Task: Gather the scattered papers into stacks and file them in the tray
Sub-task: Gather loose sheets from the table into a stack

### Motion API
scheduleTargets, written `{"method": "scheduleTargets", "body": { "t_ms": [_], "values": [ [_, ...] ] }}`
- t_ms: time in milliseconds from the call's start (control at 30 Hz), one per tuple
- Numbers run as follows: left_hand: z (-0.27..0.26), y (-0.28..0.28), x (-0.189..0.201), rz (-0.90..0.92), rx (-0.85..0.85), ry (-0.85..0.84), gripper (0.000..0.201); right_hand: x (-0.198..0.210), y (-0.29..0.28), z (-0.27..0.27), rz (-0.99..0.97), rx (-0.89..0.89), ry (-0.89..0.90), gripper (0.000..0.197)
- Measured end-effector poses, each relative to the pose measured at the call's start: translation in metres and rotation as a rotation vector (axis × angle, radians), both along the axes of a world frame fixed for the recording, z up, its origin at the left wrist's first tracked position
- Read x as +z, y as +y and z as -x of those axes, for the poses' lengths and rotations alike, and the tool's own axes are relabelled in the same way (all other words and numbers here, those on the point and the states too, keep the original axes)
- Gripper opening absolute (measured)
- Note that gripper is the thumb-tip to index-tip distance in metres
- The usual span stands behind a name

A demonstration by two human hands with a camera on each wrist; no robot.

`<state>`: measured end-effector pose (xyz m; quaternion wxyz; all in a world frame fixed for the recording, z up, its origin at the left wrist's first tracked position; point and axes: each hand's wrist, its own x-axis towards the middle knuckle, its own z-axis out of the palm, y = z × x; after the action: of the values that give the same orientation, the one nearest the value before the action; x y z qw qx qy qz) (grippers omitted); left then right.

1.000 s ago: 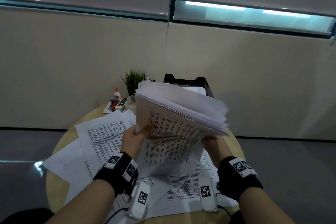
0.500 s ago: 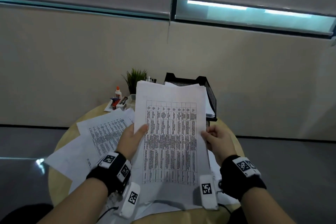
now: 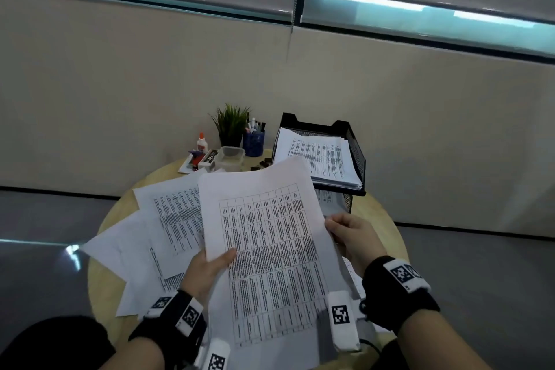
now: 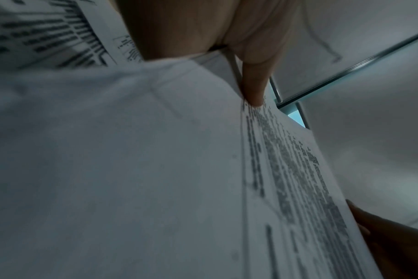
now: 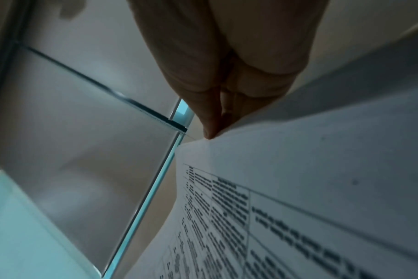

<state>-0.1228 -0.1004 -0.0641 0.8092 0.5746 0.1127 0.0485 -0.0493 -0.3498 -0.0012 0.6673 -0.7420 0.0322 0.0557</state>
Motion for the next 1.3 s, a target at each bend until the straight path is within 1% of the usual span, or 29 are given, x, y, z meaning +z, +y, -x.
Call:
{"method": "scheduleTargets", "body": {
  "t_ms": [67, 100, 133, 200, 267, 300, 433, 500, 533, 600, 667, 700, 733, 767, 867, 900, 933, 1000, 1033, 1167, 1300],
  "values": [
    [0.0, 0.002, -0.005, 0.012, 0.019, 0.021, 0.071, 0.002, 0.003, -0.001, 0.061, 0.008, -0.004, 0.021],
    [0.0, 0.004, -0.008, -0.002, 0.025, 0.037, 0.059, 0.003, 0.004, -0.001, 0.057, -0.005, -0.009, 0.021],
    [-0.001, 0.006, -0.01, -0.008, 0.028, 0.045, 0.053, 0.004, 0.005, -0.001, 0.027, -0.022, -0.007, 0.021],
    [-0.003, 0.011, -0.012, -0.035, 0.031, 0.056, 0.048, 0.004, 0.005, 0.0, -0.077, -0.031, 0.034, 0.019],
    [-0.006, 0.016, -0.012, -0.029, 0.029, 0.076, 0.047, 0.001, 0.006, 0.005, -0.145, -0.013, 0.069, 0.016],
    [-0.007, 0.017, -0.011, -0.019, 0.032, 0.086, 0.047, -0.002, 0.006, 0.007, -0.123, -0.008, 0.069, 0.015],
    [-0.01, 0.022, -0.009, 0.033, 0.054, 0.097, 0.041, -0.012, 0.003, 0.012, 0.122, -0.005, 0.018, 0.012],
    [-0.011, 0.023, -0.011, 0.062, 0.061, 0.096, 0.044, -0.016, 0.003, 0.011, 0.228, -0.018, -0.021, 0.013],
    [-0.012, 0.023, -0.012, 0.076, 0.057, 0.098, 0.051, -0.016, 0.003, 0.01, 0.293, -0.032, -0.058, 0.015],
    [-0.011, 0.021, -0.017, 0.109, 0.054, 0.098, 0.074, -0.011, 0.007, 0.009, 0.439, -0.055, -0.148, 0.017],
    [-0.011, 0.018, -0.023, 0.135, 0.061, 0.089, 0.093, -0.002, 0.012, 0.01, 0.537, -0.053, -0.213, 0.021],
    [-0.011, 0.017, -0.027, 0.142, 0.065, 0.084, 0.099, 0.003, 0.014, 0.01, 0.579, -0.047, -0.235, 0.022],
    [-0.01, 0.014, -0.028, 0.15, 0.057, 0.082, 0.1, 0.009, 0.015, 0.01, 0.623, -0.043, -0.262, 0.021],
    [-0.009, 0.011, -0.028, 0.154, 0.052, 0.088, 0.093, 0.014, 0.017, 0.01, 0.663, -0.046, -0.288, 0.019],
    [-0.009, 0.008, -0.032, 0.204, 0.056, 0.101, 0.059, 0.033, 0.02, 0.01, 0.713, -0.087, -0.371, 0.013],
    [-0.008, 0.007, -0.033, 0.205, 0.054, 0.11, 0.054, 0.04, 0.02, 0.009, 0.733, -0.094, -0.389, 0.013],
    [-0.009, 0.009, -0.035, 0.197, 0.058, 0.115, 0.054, 0.047, 0.019, 0.009, 0.755, -0.096, -0.401, 0.012],
    [-0.009, 0.012, -0.037, 0.163, 0.082, 0.116, 0.062, 0.059, 0.017, 0.006, 0.803, -0.094, -0.408, 0.013],
    [-0.009, 0.014, -0.037, 0.147, 0.09, 0.115, 0.063, 0.064, 0.016, 0.004, 0.822, -0.096, -0.415, 0.014],
    [-0.009, 0.018, -0.039, 0.067, 0.125, 0.126, 0.052, 0.077, 0.01, 0.0, 0.851, -0.118, -0.44, 0.014],
    [-0.014, 0.023, -0.049, -0.129, 0.174, 0.205, 0.048, 0.087, 0.003, -0.002, 0.911, -0.148, -0.489, 0.016]
  ]
}}
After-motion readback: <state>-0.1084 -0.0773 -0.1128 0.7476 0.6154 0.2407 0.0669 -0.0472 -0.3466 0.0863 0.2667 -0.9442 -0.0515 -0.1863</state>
